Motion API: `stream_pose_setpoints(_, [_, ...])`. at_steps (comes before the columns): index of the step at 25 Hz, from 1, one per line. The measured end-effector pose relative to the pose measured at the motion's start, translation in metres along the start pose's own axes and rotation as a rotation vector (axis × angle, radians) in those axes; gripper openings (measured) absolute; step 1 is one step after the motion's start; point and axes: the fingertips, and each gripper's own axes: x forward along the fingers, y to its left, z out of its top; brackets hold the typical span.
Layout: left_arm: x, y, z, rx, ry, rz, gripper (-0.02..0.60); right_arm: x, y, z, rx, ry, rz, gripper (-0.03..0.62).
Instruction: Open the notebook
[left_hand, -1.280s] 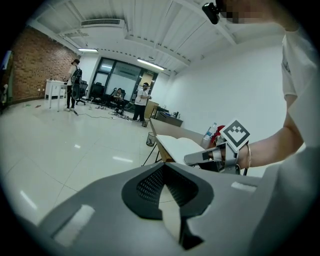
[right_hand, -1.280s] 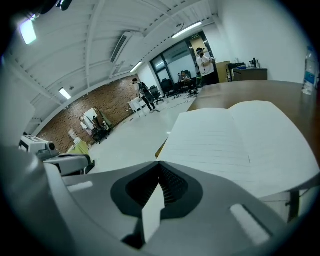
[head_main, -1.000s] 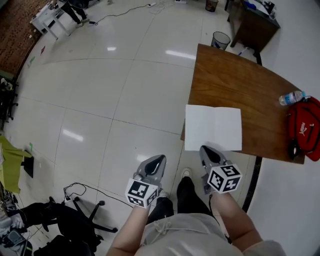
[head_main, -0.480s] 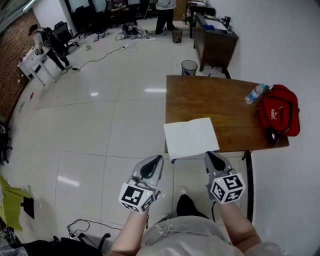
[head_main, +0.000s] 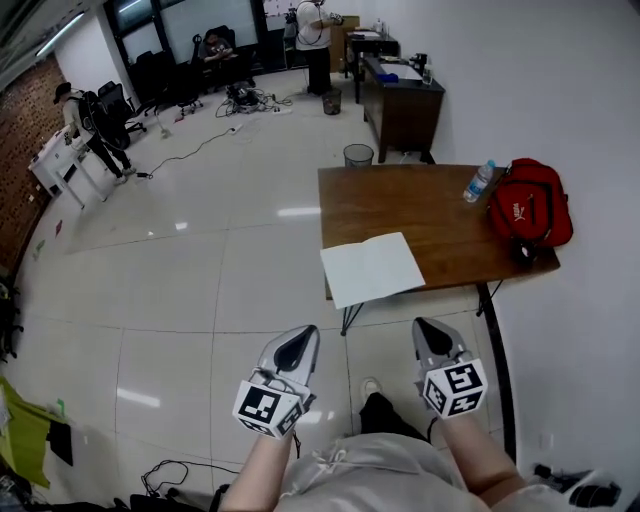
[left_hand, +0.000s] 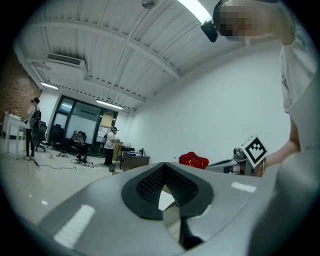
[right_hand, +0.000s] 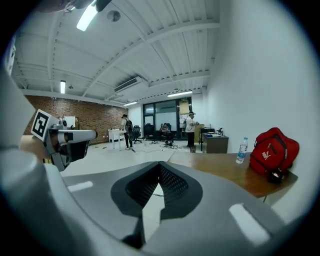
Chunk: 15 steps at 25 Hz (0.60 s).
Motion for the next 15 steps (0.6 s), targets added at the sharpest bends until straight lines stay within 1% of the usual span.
stream_pose_setpoints(2, [-0.012, -0.007, -0.003, 0.021, 0.011, -0.015, 0.005, -0.014, 0.009, -0.002, -0.006, -0.004, -0.009, 0.008])
stream_pose_setpoints(4, [-0.021, -0.010, -0.008, 0.025, 0.023, -0.016, 0.005, -0.026, 0.017, -0.007, -0.005, -0.002, -0.013, 0.008])
stream_pose_setpoints(8, [-0.035, -0.020, -0.020, -0.002, 0.036, -0.011, 0.005, -0.046, 0.027, -0.017, 0.017, 0.007, 0.000, 0.008])
stream_pose_setpoints(12, [-0.035, -0.027, -0.028, -0.019, 0.050, -0.007, 0.005, -0.048, 0.030, -0.024, 0.017, 0.019, 0.011, 0.008])
stream_pose_setpoints(15, [-0.031, -0.032, -0.038, -0.018, 0.073, -0.002, 0.005, -0.048, 0.028, -0.029, 0.016, 0.021, 0.029, 0.008])
